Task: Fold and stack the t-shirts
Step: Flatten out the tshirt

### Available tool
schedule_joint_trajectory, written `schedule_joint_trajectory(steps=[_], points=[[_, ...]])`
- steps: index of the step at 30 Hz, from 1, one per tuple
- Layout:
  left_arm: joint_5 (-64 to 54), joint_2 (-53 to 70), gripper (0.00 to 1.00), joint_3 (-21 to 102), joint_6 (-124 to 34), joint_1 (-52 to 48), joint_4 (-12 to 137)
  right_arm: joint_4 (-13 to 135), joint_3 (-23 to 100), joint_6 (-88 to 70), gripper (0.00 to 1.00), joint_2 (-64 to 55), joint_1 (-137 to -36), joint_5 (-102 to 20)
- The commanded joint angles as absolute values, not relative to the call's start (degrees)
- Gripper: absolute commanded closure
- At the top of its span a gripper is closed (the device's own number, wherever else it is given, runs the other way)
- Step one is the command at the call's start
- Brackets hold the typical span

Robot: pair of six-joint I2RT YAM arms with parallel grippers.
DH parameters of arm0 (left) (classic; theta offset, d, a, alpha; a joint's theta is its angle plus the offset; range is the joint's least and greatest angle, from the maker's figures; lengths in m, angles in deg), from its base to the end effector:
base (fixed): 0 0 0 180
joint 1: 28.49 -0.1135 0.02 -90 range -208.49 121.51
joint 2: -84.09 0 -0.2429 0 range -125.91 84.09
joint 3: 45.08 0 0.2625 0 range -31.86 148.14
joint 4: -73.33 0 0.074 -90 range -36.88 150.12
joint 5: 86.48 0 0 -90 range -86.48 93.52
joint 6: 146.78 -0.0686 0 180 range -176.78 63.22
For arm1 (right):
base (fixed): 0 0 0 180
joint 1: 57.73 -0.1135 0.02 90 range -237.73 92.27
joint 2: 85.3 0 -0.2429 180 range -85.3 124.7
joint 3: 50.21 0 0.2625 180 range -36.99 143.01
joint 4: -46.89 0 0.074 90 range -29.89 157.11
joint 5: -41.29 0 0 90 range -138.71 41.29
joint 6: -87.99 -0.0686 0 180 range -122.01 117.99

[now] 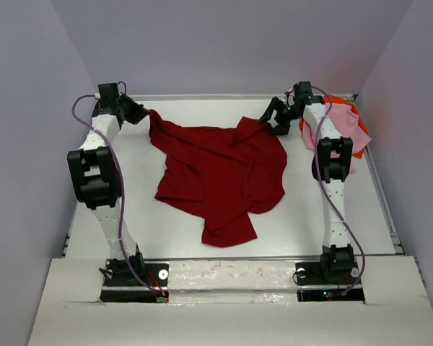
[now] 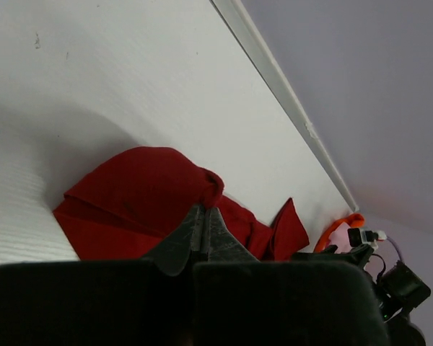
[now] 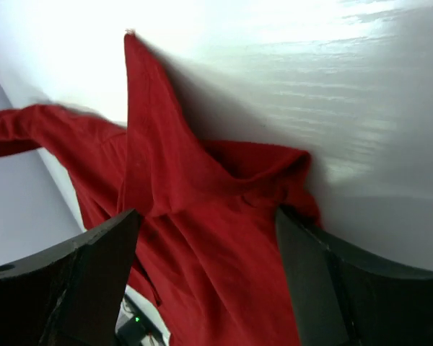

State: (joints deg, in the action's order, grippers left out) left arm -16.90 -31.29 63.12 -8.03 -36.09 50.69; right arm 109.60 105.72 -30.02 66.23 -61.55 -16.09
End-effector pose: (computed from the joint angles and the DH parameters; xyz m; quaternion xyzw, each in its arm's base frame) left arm 0.5033 0.0430 0.2314 -0.3237 0.7926 -0.3170 0.4080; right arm 0.5608 0.0745 0.1373 0.1185 0.9189 0.3317 0.1779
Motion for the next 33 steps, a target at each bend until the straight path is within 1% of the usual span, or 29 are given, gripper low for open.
schedule_joint_trajectory(steps=[1,9,17,18,19,20,21,22,23,25,26,27,28,29,31,33], points=[[-18.45,-26.31,1.0,61.04,-9.58,-36.32,50.89,108.71,109.17,-31.27,0.18,66.93,-62.74,-14.17],[-17.92,-23.58,1.0,58.49,-12.4,-36.23,48.96,105.02,108.2,-32.6,0.18,68.16,-62.74,-14.17],[-18.1,-22.79,1.0,57.52,-13.1,-36.14,48.61,104.14,107.67,-30.84,0.18,65.61,-62.74,-19.79],[-18.18,-22.79,1.0,57.44,-13.01,-36.23,48.61,104.05,107.94,-31.01,0.2,66.14,-62.74,-19.97],[-18.18,-22.79,1.0,57.35,-13.01,-36.32,48.61,104.14,108.64,-31.71,0.27,66.75,-62.74,-19.88],[-18.27,-22.79,1.0,57.43,-12.93,-36.23,48.61,104.14,108.99,-32.07,0.29,67.28,-62.74,-19.62],[-18.45,-22.79,1.0,57.43,-12.93,-36.32,48.61,104.14,109.17,-32.24,0.34,68.33,-62.74,-19.36],[-18.71,-22.79,1.0,57.52,-13.01,-36.23,48.61,104.05,109.26,-32.94,0.48,68.69,-62.74,-19.0],[-18.71,-22.7,1.0,57.44,-13.01,-36.23,48.52,103.44,109.0,-33.12,0.53,68.95,-62.74,-19.09],[-18.62,-22.26,1.0,57.35,-13.45,-36.23,48.08,102.47,108.03,-33.82,0.55,68.95,-62.74,-19.53],[-18.62,-22.0,1.0,57.0,-13.71,-36.14,47.82,101.69,107.94,-34.0,0.58,68.95,-62.74,-20.4],[-18.62,-21.82,1.0,56.65,-13.8,-36.14,47.73,101.33,107.94,-34.26,0.65,69.04,-62.74,-20.58],[-18.36,-21.39,1.0,56.03,-14.15,-36.31,47.64,100.89,108.2,-34.88,0.85,69.3,-63.27,-20.67],[-18.36,-21.12,1.0,55.68,-14.24,-36.32,47.47,100.8,108.46,-35.14,1.0,69.48,-63.27,-20.5],[-18.62,-20.86,1.0,54.8,-14.42,-36.32,47.46,100.97,108.21,-35.41,1.0,69.39,-63.8,-20.5],[-18.8,-20.24,1.0,53.22,-14.33,-36.23,47.73,100.98,104.62,-34.53,1.0,66.86,-64.32,-20.41]])
